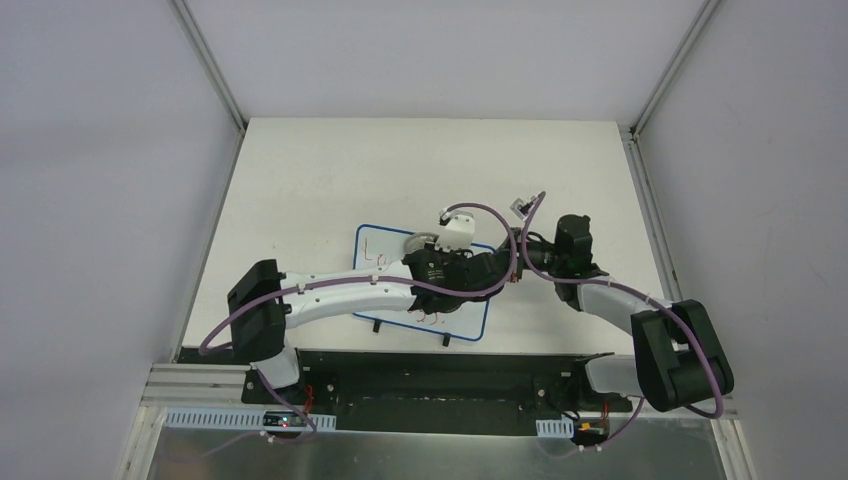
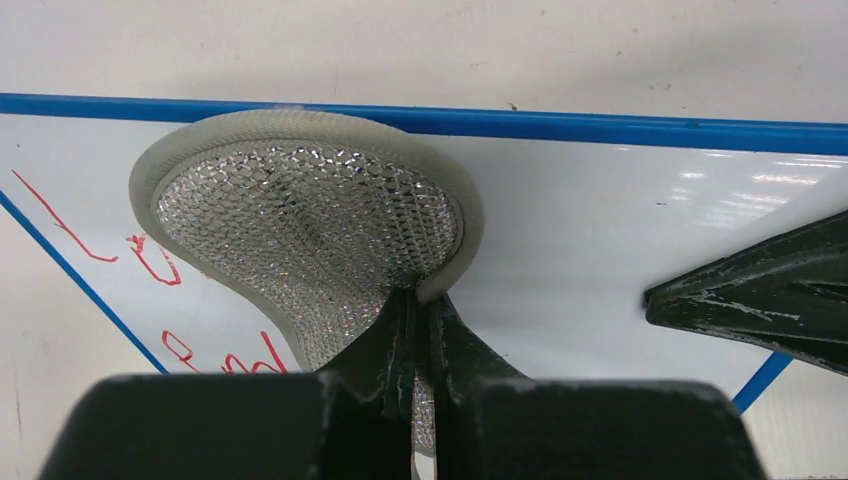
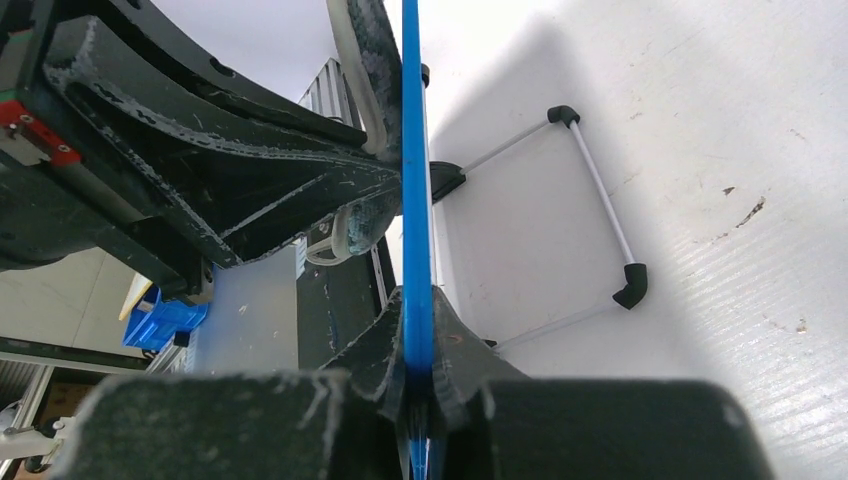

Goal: Erase the whiteboard

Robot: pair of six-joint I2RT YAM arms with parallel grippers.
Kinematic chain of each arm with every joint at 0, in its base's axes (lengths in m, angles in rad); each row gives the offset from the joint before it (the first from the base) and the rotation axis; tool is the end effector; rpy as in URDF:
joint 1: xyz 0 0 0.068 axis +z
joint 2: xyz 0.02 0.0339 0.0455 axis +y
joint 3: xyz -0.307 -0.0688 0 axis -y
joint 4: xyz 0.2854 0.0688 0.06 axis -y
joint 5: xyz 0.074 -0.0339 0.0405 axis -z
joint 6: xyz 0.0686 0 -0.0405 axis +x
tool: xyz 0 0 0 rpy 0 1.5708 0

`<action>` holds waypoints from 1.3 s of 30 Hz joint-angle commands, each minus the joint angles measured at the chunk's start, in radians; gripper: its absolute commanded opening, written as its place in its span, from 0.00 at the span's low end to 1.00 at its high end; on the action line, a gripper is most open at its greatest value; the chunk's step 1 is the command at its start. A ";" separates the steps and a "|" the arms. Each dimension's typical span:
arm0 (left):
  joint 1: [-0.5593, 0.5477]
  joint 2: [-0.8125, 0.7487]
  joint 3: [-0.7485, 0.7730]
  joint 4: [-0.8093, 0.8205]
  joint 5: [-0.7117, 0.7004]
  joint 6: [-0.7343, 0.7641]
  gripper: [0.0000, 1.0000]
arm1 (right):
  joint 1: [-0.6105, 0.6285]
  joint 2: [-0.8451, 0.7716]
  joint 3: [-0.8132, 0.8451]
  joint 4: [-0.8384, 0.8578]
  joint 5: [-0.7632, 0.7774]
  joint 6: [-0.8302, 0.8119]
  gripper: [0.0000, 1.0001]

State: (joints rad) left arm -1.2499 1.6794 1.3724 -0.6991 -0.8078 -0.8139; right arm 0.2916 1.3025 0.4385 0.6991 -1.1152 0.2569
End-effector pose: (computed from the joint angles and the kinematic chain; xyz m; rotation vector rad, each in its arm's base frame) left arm 0.1759 -0.3719 0.2871 0.2074 2.1851 -0.0646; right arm 0.2431 0.1373 0.2143 -0.8860 1.6085 1.3472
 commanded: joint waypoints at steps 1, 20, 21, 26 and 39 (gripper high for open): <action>0.017 -0.013 -0.054 0.084 0.063 -0.038 0.00 | 0.021 -0.035 -0.010 0.030 -0.028 -0.024 0.00; 0.212 -0.217 -0.277 0.058 0.028 0.101 0.00 | 0.021 -0.057 -0.023 0.030 0.013 -0.074 0.00; 0.162 -0.175 -0.212 0.043 0.002 0.104 0.00 | 0.021 -0.058 -0.022 0.030 0.014 -0.073 0.00; -0.015 0.018 0.021 -0.015 0.052 0.124 0.00 | 0.021 -0.079 -0.030 0.026 0.018 -0.075 0.00; 0.086 -0.129 -0.163 0.081 0.093 0.144 0.00 | 0.020 -0.066 -0.027 0.022 0.023 -0.077 0.00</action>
State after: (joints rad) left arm -1.2728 1.6592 1.3167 -0.6292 -0.6685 -0.6880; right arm 0.3058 1.2537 0.4103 0.6834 -1.0729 0.2356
